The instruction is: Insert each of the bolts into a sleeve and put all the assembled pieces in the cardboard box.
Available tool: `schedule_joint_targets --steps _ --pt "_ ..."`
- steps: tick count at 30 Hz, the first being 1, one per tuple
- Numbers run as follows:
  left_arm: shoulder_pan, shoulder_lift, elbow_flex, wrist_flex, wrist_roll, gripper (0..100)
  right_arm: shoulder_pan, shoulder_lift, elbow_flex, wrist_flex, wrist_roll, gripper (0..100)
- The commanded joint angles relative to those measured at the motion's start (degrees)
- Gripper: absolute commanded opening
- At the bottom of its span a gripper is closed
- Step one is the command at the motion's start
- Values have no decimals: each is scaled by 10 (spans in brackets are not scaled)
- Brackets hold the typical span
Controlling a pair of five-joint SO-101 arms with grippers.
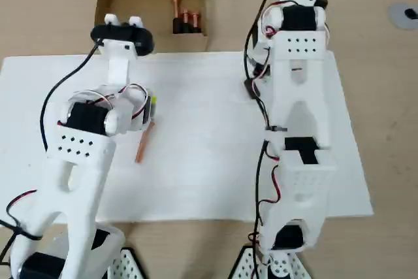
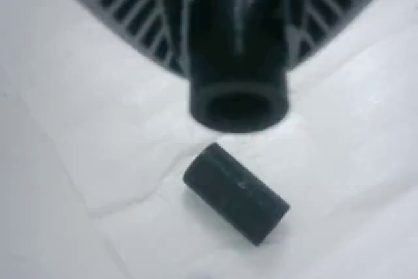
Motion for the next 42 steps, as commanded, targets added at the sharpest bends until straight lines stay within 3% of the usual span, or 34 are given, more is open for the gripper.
schedule_joint_targets --steps 1,7,14,22,36,42 --pt "-5 -12 62 -54 -4 126 0 -8 -36 8 6 10" --pt "-4 20 164 -181 -1 127 0 -8 -35 10 6 10" --pt "-4 116 171 -233 -1 126 0 -8 -35 11 6 10" --pt "-6 201 129 -232 0 125 1 -8 -35 11 6 10" --pt "-4 214 121 -222 0 120 4 -8 -37 11 6 10" --pt "-4 214 116 -187 -2 14 4 -8 -37 11 6 10"
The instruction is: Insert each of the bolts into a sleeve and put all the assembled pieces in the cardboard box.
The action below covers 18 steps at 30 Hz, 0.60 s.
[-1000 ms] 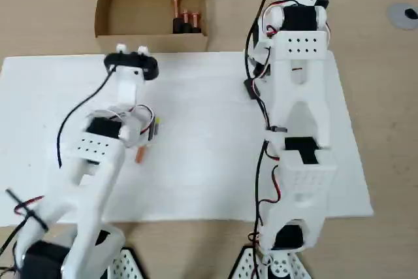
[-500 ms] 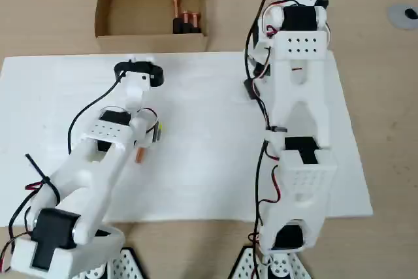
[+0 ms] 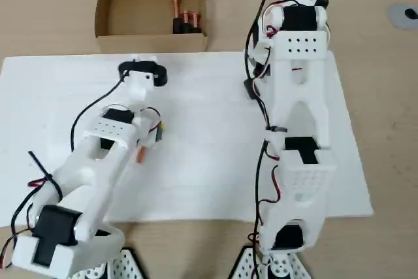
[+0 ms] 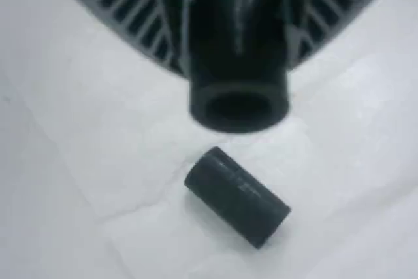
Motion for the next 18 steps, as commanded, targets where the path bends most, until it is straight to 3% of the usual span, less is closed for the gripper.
schedule_joint_targets --steps 1,10,18 --pt "-7 1 -22 20 -3 14 4 -8 -37 8 6 10" --pt "-10 0 -69 99 0 10 4 -8 -36 8 6 10" --pt "11 -5 -221 141 30 9 4 -8 -35 8 6 10"
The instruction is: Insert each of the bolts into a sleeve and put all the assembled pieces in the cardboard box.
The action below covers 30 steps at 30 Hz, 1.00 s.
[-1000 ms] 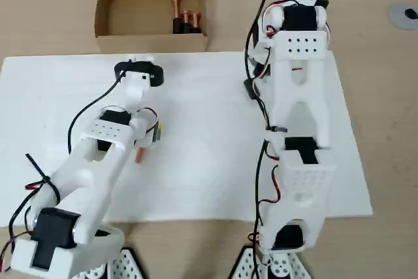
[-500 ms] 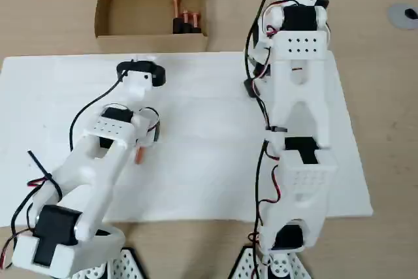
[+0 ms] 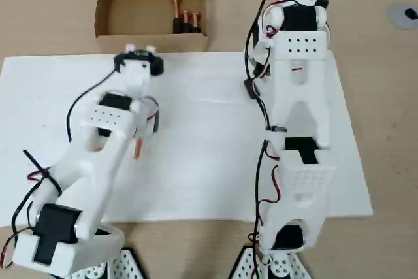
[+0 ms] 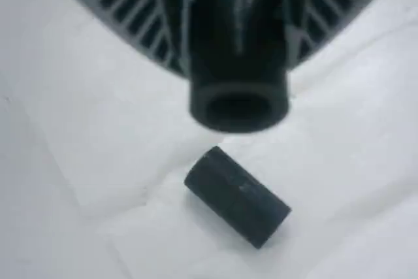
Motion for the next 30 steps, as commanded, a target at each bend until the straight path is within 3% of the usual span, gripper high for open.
schedule_joint_targets --steps 1,9,21,30 --pt "22 -7 -117 33 8 9 4 -8 -35 8 6 10" --pt "67 -49 -258 153 26 9 5 -18 -34 8 18 10" --pt "62 -435 -238 185 55 9 -40 -291 -32 8 212 10" --pt "61 -662 -205 173 50 9 -121 -526 123 6 273 10"
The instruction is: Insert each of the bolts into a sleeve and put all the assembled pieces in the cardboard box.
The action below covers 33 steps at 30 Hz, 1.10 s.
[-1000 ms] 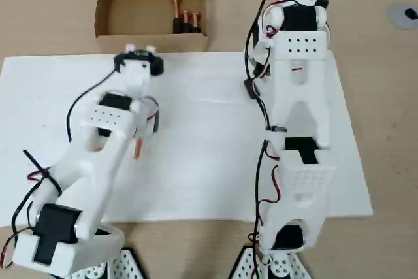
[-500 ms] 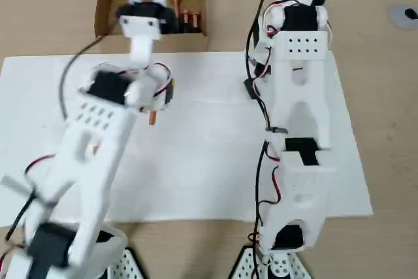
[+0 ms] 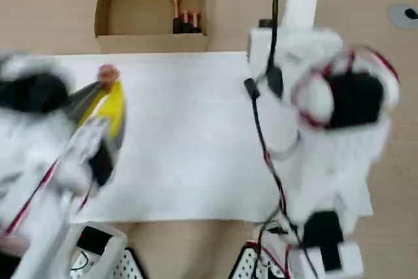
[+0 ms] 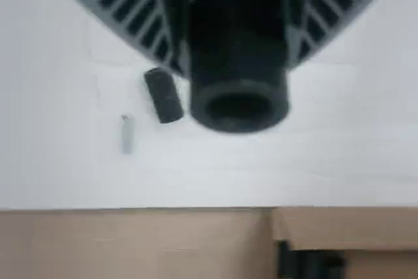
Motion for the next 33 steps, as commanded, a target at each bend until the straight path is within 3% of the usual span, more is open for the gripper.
schedule_joint_targets --steps 1,9,16,22,26,33 --pt "0 -73 2 -20 -1 9 -35 -112 74 4 20 10" --pt "1 -123 3 -28 -1 9 -95 -325 364 -75 95 10" --pt "3 -122 80 -137 4 9 -110 -543 713 -353 186 10" --pt "4 -122 172 -207 15 9 -124 -701 921 -545 195 9" --pt "3 -122 214 -234 74 9 -203 -764 996 -586 195 9" --pt "4 -122 271 -283 112 9 -349 -799 1099 -693 193 10"
